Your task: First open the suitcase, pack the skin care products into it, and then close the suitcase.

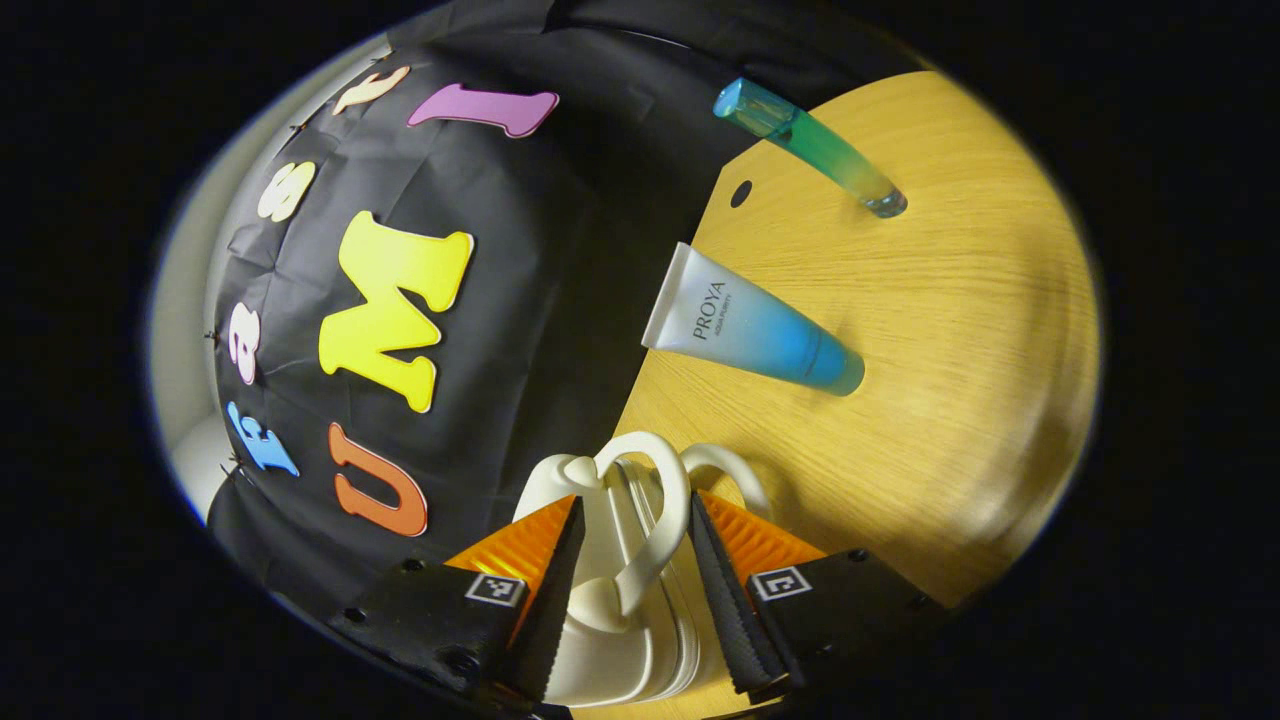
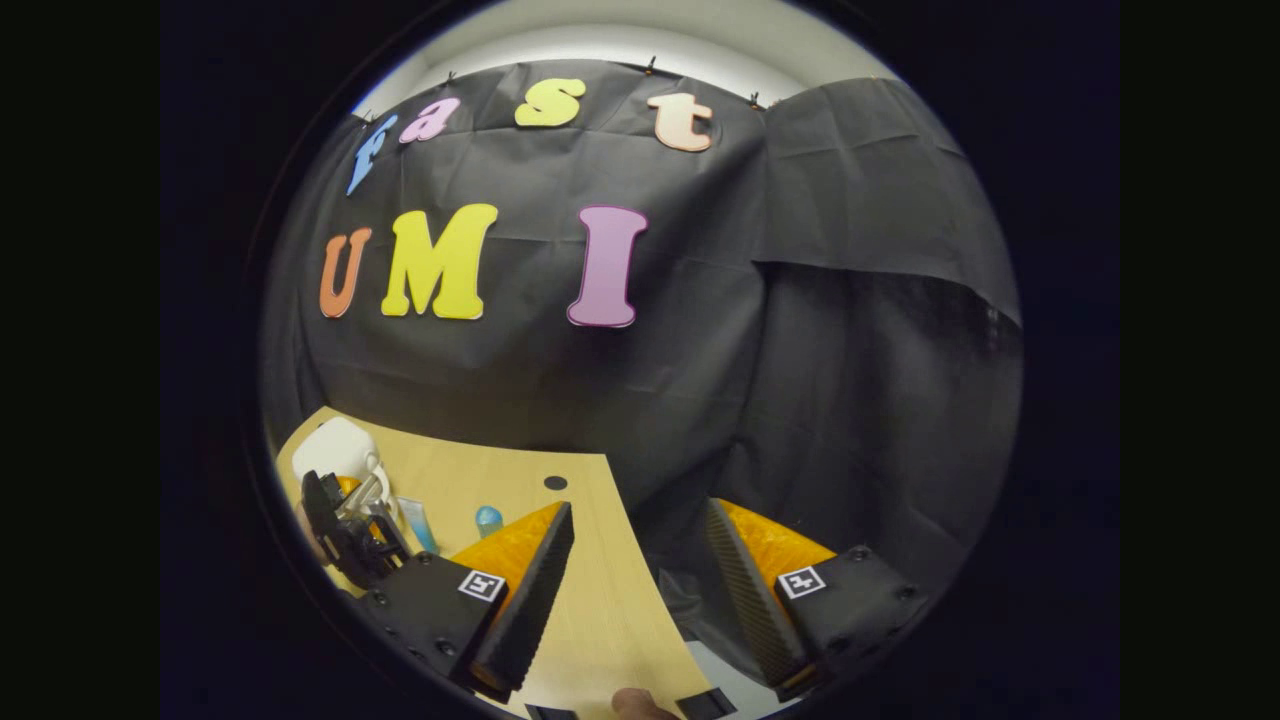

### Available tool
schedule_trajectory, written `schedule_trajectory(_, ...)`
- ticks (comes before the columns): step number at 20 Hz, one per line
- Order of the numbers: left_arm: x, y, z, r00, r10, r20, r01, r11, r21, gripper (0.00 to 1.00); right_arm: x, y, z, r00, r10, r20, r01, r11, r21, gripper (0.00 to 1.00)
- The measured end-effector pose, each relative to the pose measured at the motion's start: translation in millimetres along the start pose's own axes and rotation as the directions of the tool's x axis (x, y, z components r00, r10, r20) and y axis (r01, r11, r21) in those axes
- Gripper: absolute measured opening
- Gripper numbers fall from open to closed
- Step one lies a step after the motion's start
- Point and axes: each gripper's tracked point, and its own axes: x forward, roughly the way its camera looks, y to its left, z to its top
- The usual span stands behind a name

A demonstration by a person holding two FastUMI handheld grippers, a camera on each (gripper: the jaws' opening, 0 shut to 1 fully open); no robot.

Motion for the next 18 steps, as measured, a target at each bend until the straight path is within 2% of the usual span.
schedule_trajectory(3, 2, 4, 2, 1.0, 0.0, -0.005, 0.0, 0.999, 0.034, 0.53, 1, 2, 0, 1.0, 0.001, -0.004, -0.001, 1.0, -0.007, 0.8)
schedule_trajectory(4, 3, 2, 2, 1.0, -0.014, -0.012, 0.015, 0.999, 0.037, 0.41, 1, 4, -1, 1.0, 0.003, -0.005, -0.003, 1.0, -0.008, 0.8)
schedule_trajectory(5, 3, -3, 0, 0.999, -0.035, -0.023, 0.036, 0.999, 0.038, 0.35, 0, 5, 0, 1.0, 0.006, -0.005, -0.006, 1.0, -0.007, 0.8)
schedule_trajectory(6, 4, -5, -2, 0.998, -0.053, -0.04, 0.054, 0.998, 0.044, 0.25, -1, 8, 0, 1.0, 0.008, -0.002, -0.008, 1.0, -0.007, 0.8)
schedule_trajectory(8, 3, 0, 3, 0.997, -0.063, -0.041, 0.065, 0.997, 0.045, 0.16, -2, 15, 4, 1.0, 0.013, 0.007, -0.013, 1.0, -0.007, 0.8)
schedule_trajectory(10, -2, 7, 3, 0.994, -0.093, -0.055, 0.093, 0.996, 0.002, 0.08, -2, 23, 6, 1.0, 0.021, 0.012, -0.021, 1.0, -0.016, 0.8)
schedule_trajectory(13, -2, 36, 6, 0.989, -0.132, -0.072, 0.124, 0.986, -0.109, 0.04, -1, 35, 11, 0.999, 0.03, 0.016, -0.03, 0.999, -0.017, 0.8)
schedule_trajectory(18, -14, 116, 6, 0.994, -0.107, -0.03, 0.097, 0.966, -0.239, 0.03, 2, 71, 17, 0.998, 0.068, 0.014, -0.067, 0.997, -0.024, 0.8)
